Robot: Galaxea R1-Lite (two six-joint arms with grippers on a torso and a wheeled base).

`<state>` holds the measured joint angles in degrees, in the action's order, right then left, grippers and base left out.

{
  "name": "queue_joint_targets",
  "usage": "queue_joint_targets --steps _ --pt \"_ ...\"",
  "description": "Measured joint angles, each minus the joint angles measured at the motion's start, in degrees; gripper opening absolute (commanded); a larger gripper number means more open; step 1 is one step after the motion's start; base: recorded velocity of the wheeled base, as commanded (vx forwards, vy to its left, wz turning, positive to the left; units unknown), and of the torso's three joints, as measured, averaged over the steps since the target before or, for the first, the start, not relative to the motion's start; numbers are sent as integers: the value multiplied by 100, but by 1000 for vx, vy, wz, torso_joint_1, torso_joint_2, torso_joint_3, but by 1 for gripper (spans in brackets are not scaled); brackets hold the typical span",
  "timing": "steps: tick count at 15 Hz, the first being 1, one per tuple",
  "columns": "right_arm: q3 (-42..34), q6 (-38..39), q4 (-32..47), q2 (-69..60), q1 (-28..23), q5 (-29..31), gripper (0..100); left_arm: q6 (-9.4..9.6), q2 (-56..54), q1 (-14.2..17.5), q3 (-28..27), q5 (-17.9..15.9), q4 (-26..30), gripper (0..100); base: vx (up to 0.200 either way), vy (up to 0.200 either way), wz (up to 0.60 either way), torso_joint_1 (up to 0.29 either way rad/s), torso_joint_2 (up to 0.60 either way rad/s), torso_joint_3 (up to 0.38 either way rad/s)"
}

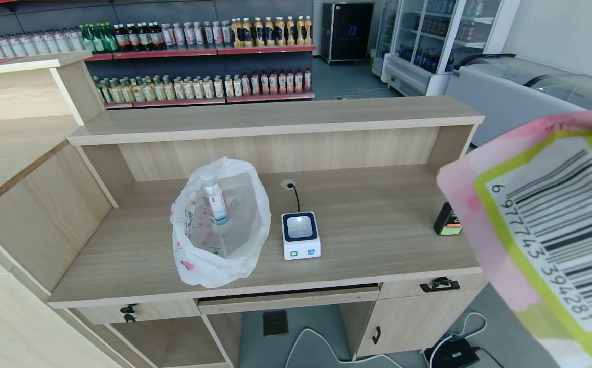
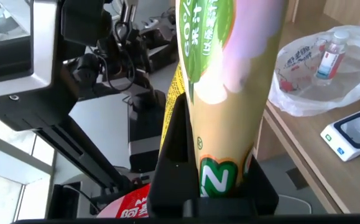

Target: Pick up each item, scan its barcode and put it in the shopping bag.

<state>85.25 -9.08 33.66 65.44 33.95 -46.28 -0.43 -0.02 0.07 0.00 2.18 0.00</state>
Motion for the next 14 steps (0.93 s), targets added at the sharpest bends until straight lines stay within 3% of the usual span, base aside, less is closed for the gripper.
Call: queue_joint_targets --steps 3,6,10,13,14 --pt "-74 -66 -51 11 -33 185 0 0 0 2 0 2 0 100 0 0 0 0 0 0" --pt "-193 -446 -271 115 -435 700 0 0 0 -2 0 2 0 100 0 0 0 0 0 0" --pt "-468 -1095 -460 132 -1827 1751 0 0 0 -2 0 2 0 100 0 0 0 0 0 0" --pt "-739 -1224 -873 40 -2964 1943 0 -1 0 2 0 0 0 100 0 0 0 0 0 0" --pt "-937 -1235 -1385 24 -3231 1959 0 0 0 2 0 0 0 100 0 0 0 0 0 0"
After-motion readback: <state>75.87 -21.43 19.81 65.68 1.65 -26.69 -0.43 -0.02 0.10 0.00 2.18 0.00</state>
